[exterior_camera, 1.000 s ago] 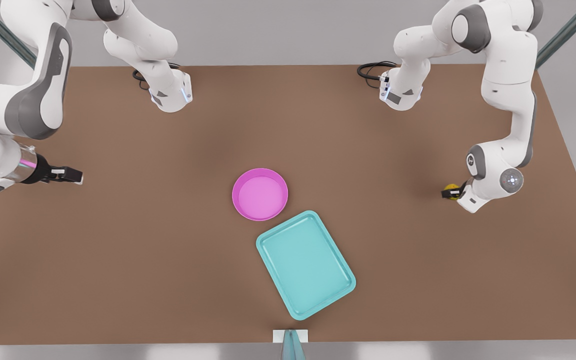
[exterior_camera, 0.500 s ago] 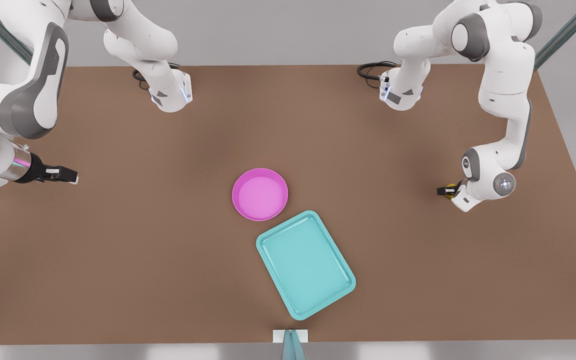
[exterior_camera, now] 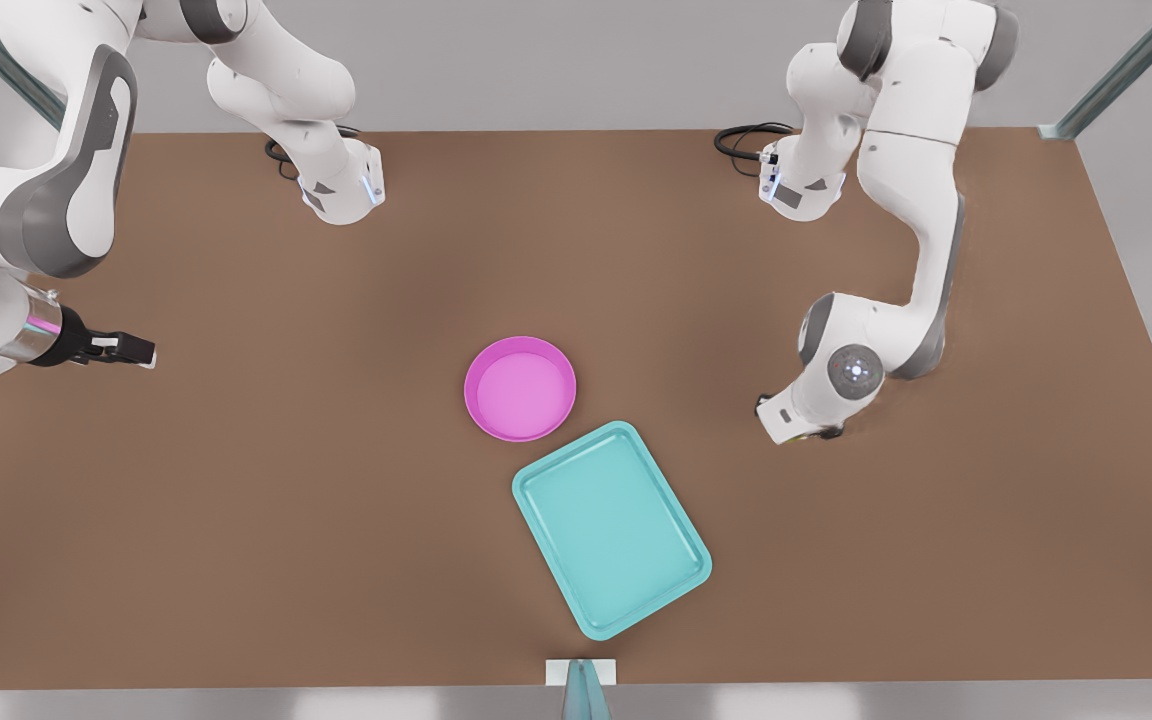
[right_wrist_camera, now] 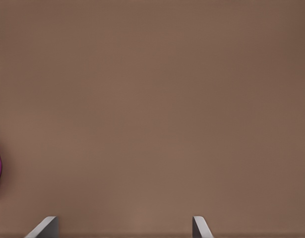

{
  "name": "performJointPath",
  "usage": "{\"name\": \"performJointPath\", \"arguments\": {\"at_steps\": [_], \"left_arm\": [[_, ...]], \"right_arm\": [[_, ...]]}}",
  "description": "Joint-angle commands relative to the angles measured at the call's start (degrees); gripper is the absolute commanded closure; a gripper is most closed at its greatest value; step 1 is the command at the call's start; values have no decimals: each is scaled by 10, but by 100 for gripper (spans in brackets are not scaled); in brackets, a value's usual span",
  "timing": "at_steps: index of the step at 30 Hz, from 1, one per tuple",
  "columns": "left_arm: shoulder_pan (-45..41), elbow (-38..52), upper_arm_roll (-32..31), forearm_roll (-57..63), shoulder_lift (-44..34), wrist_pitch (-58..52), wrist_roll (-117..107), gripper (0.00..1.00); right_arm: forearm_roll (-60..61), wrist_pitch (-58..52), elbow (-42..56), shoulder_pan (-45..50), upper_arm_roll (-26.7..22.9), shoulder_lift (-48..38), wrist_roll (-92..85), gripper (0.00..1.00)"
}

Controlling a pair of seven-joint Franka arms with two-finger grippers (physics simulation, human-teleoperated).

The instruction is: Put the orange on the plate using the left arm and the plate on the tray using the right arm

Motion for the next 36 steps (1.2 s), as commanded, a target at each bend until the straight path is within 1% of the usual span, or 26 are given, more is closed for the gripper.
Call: {"name": "performJointPath", "arguments": {"at_steps": [1, 3, 6, 9, 11, 14, 15, 16, 19, 20, 21, 22, 23, 24, 25, 26, 27, 28, 29, 30, 31, 32, 33, 34, 35, 36], "left_arm": [[-85, 120, -7, -27, 71, -132, -408, 32], [-142, 211, -7, -56, 129, -140, -468, 32], [-184, 303, -7, -69, 197, -140, -490, 32], [-189, 315, -51, -69, 209, -130, -521, 32], [-199, 351, -56, -68, 240, -118, -550, 32], [-210, 363, -57, -68, 264, -71, -565, 31], [-211, 364, -58, -68, 267, -67, -571, 28], [-217, 369, -58, -67, 270, -65, -580, 0], [-221, 364, -54, -56, 254, -85, -575, 0], [-216, 364, -47, -56, 234, -137, -555, 0], [-198, 363, -9, -63, 176, -293, -466, 0], [-166, 363, 51, -67, 118, -427, -352, 0], [-128, 363, 86, -67, 77, -496, -269, 0], [-107, 363, 157, -67, 38, -535, -159, 0], [-107, 363, 224, -67, 26, -543, -88, 0], [-106, 364, 269, -68, 24, -544, -47, 0], [-104, 364, 301, -68, 19, -545, -7, 0], [-90, 364, 303, -73, 7, -548, -5, 0], [32, 348, 172, -70, -35, -545, -4, 0], [230, 290, -98, 38, -94, -495, -3, 0], [256, 192, -137, 68, -170, -388, -2, 0], [256, 139, -136, 52, -210, -355, -4, 0], [256, 136, -121, 50, -217, -389, -5, 0], [257, 165, -123, 49, -199, -418, -10, 0], [257, 165, -123, 48, -198, -421, -17, 0], [256, 168, -123, 50, -194, -419, -41, 0]], "right_arm": [[0, 0, 0, -3, 0, -1, -2, 0], [0, 0, 0, -5, 0, -1, -2, 0], [1, 0, 0, -5, 0, -1, -2, 0], [0, 0, -1, -5, 0, -1, -2, 0], [0, 0, 0, -5, 0, -1, -3, 0], [0, 0, 0, -5, 0, 0, -3, 0], [0, 0, 0, -5, 0, 0, -3, 0], [0, -3, 0, -5, 0, 0, -3, 0], [0, -4, 0, -5, 0, 0, -3, 0], [0, -4, 0, -5, 0, 0, -3, 0], [0, -4, -1, -5, 0, 0, -3, 0], [0, -4, 0, -5, 0, 0, -3, 0], [0, -4, 0, -5, 0, 0, -3, 0], [0, -4, -1, -5, 0, 1, -3, 0], [3, -5, -1, -4, 0, 5, -3, 0], [16, -5, 4, -5, 1, 24, -2, 0], [21, -7, 18, 1, 5, 56, -2, 0], [60, -5, 26, 3, 14, 93, -2, 0], [84, -1, 67, 3, 43, 156, -3, 0], [93, 1, 93, 3, 71, 200, -4, 0], [96, 5, 93, 4, 97, 213, -3, 0], [110, 11, 90, 7, 109, 218, -4, 0], [116, 29, 66, 35, 109, 214, -5, 0], [117, 108, -30, 53, 110, 176, -8, 0], [121, 247, -172, 47, 113, 124, -59, 0], [163, 315, -231, 51, 112, 112, -97, 0]]}}
